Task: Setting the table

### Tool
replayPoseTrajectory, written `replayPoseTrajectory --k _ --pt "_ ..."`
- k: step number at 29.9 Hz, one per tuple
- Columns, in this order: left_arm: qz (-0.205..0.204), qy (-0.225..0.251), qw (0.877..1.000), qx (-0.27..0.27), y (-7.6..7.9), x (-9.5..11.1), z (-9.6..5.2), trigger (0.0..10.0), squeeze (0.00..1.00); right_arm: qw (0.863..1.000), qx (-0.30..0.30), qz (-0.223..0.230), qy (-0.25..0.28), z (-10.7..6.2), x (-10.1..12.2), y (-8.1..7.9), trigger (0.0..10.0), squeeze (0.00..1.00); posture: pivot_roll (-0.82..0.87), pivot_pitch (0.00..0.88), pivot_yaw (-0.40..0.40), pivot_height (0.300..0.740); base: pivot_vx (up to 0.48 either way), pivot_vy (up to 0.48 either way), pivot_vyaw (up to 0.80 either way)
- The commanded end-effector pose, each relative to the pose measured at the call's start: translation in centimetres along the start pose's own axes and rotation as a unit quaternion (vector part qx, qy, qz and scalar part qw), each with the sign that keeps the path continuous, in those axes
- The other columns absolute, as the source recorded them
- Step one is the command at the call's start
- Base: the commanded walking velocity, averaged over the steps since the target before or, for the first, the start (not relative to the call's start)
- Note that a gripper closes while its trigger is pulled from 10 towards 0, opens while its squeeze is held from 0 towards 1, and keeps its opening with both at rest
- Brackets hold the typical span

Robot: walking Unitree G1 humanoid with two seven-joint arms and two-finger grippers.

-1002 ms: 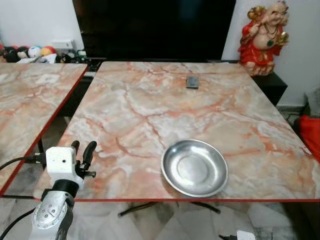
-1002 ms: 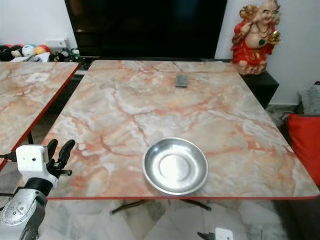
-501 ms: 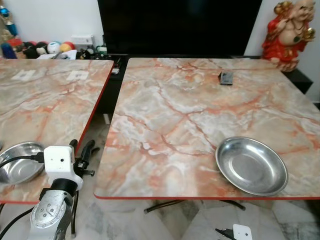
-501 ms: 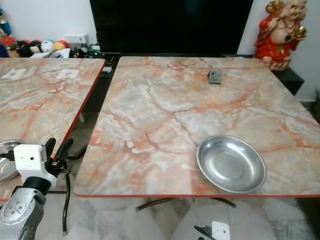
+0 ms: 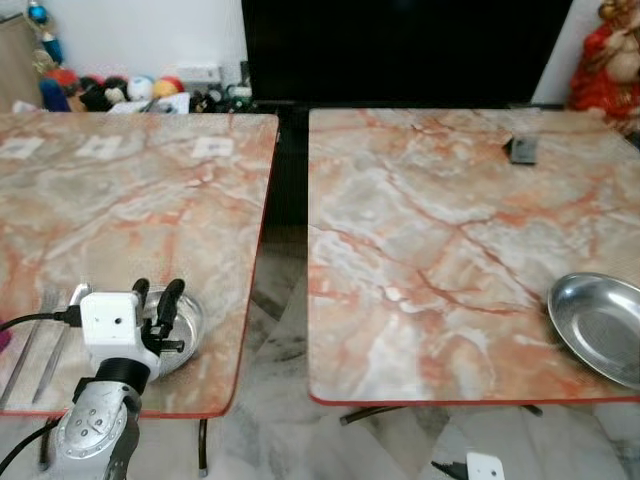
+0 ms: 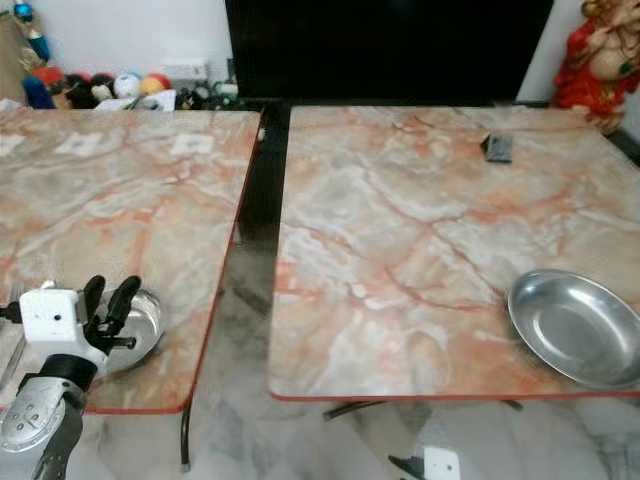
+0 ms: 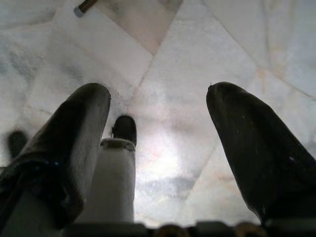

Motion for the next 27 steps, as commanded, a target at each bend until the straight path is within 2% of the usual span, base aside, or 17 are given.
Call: replayPoseTrajectory --k 1,9,12,21,23,27 --pt "0.011 -0.003 1.000 0.011 -0.8 0.0 -0.3 10.0 0.00 1.000 0.009 0.003 0.002 0.0 0.0 -0.8 10.0 0.00 0.15 0.095 -0.060 0.740 0.000 0.480 0.00" --pt "-0.001 0.004 1.000 0.002 -0.6 0.3 -0.3 10.0 0.00 1.000 0.008 0.004 0.000 0.0 -0.3 -0.6 10.0 0.00 0.15 0.097 -0.060 0.740 0.000 0.415 0.00" --pt "-0.005 0.010 1.000 -0.017 -0.2 0.7 -0.4 10.0 0.00 1.000 0.007 0.005 -0.001 -0.1 -0.4 -0.5 10.0 0.00 0.15 0.101 -0.059 0.740 0.000 0.000 0.00" --pt "-0.019 0.013 0.999 -0.026 -0.2 1.1 -0.3 10.0 0.00 1.000 0.006 0.010 -0.004 -0.1 -0.6 -0.3 10.0 0.00 0.15 0.104 -0.058 0.740 0.000 0.000 0.00" --pt "-0.025 0.011 0.999 -0.041 0.2 1.1 -0.3 10.0 0.00 1.000 0.005 0.011 -0.003 -0.1 -0.6 -0.4 10.0 0.00 0.15 0.105 -0.055 0.740 0.000 0.000 0.00" --pt "-0.030 0.009 0.998 -0.059 0.9 1.1 -0.3 10.0 0.00 1.000 0.005 0.012 -0.003 -0.1 -0.6 -0.4 10.0 0.00 0.15 0.105 -0.055 0.740 0.000 0.000 -0.61"
Point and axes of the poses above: a point about 5 cm out from each wrist's last joint towards the gripper, its own z axis pointing out of the wrist towards the gripper, its own x axis along the axis of the wrist's last joint, y = z × x, the point moved 3 cm from there along z, pointing out of the wrist towards the gripper, and after that the axes turned 2 degrees about z, right-handed, at the moved point
